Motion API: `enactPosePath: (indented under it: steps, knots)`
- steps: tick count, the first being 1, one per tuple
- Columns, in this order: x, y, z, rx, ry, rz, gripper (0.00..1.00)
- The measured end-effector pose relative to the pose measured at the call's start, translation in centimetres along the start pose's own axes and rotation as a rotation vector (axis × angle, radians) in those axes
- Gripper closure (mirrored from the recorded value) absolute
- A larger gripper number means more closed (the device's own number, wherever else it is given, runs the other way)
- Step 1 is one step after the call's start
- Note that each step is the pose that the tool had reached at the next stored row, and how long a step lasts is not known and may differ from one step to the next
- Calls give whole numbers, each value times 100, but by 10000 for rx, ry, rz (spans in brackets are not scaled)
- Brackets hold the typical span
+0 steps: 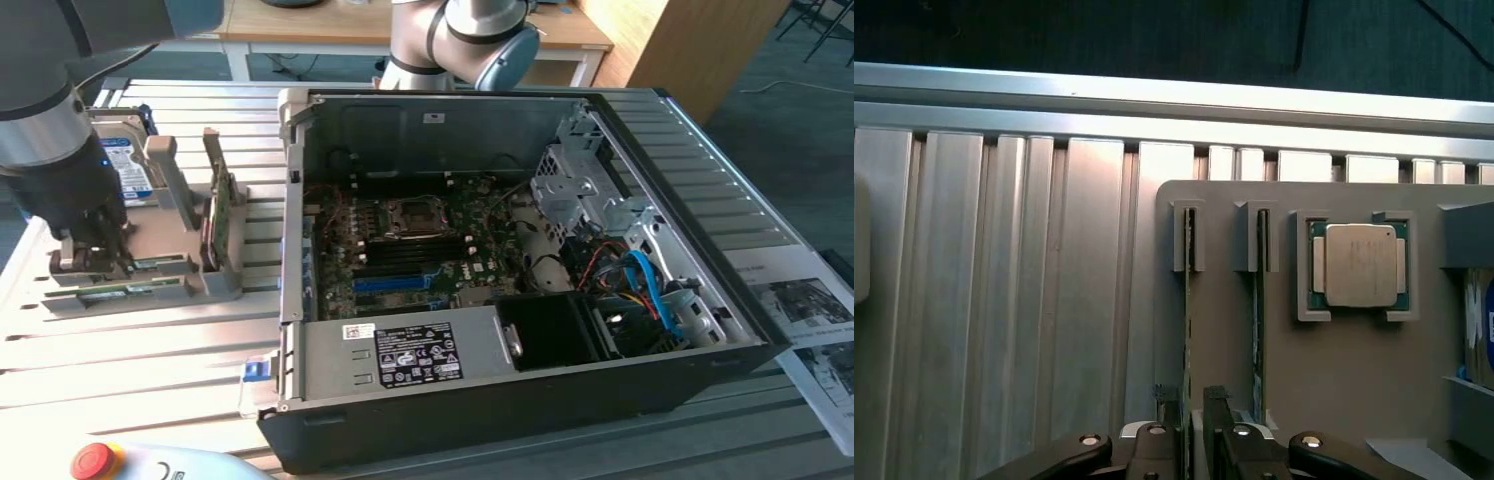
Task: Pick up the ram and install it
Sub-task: 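Pick up the ram and move it above insertion slot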
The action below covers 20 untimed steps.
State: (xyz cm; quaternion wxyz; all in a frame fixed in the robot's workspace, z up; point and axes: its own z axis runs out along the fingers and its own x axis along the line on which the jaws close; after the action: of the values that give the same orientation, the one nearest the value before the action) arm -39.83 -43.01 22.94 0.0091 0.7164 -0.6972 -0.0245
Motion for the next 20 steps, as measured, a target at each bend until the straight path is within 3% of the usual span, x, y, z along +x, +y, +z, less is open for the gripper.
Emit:
enactPosePath:
  steps: [11, 20]
  knots:
    - [4, -7, 159, -1, 1, 0, 76]
    - [-2, -8, 169, 2, -1, 1, 76]
